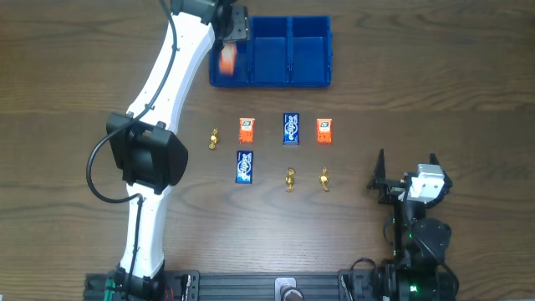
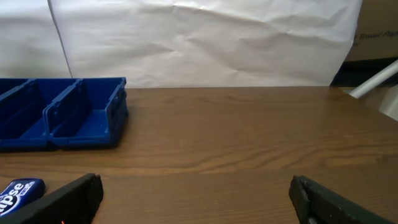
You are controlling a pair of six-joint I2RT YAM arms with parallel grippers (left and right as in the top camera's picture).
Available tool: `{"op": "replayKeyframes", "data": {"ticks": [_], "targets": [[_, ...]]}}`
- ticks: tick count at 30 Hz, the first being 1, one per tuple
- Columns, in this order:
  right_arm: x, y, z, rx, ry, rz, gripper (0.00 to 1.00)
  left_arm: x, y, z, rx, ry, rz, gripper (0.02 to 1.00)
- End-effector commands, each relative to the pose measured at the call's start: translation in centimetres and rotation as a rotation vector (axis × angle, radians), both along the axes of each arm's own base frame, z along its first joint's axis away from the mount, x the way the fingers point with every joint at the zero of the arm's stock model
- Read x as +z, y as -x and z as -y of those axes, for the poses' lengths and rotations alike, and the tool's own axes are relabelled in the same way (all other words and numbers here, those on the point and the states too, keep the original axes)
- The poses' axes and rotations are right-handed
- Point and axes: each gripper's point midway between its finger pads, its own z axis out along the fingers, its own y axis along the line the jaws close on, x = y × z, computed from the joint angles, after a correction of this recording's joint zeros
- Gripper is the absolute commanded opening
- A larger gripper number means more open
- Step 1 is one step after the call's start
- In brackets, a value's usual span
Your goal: Sort Candies Into Trays
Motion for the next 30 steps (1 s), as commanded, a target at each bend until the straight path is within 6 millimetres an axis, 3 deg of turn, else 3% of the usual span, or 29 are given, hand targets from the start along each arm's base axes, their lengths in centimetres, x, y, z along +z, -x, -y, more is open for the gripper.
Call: {"op": "replayKeyframes", "data": {"ticks": [1, 4, 7, 10, 13, 18, 21, 30], "targets": [[0.0, 0.1, 0.2, -0.007, 0.015, -0.003, 0.998, 3.9, 2.0, 2.1, -0.037, 0.016, 0.05, 0.897], [0.0, 0.1, 0.2, -0.007, 0.015, -0.003, 0.998, 4.8, 5.9, 3.4, -0.036, 0.024, 0.024, 0.901], [0.0, 0.1, 0.2, -0.007, 0.015, -0.003, 0.998, 3.8, 10.5, 4.3, -0.013, 0.041, -0.012, 0.906], [0.0, 0.1, 0.2, -0.007, 0.015, -0.004, 0.998, 0.7, 14.0, 4.6, -0.013, 0.034, -0.073, 0.904], [0.0, 0.1, 0.2, -0.007, 0.015, -0.003, 0.998, -4.1, 16.6, 4.4, -0.032, -0.008, -0.158, 0.895], [0.0, 0.1, 0.2, -0.007, 0.015, -0.003, 0.998, -10.4, 18.5, 4.4, -0.042, 0.011, -0.24, 0.886], [0.0, 0.1, 0.2, -0.007, 0.015, -0.003, 0.998, -13.1, 19.4, 4.1, -0.044, 0.01, -0.274, 0.884], [0.0, 0.1, 0.2, -0.007, 0.015, -0.003, 0.998, -16.2, 18.8, 4.5, -0.084, -0.016, -0.291, 0.772]]}}
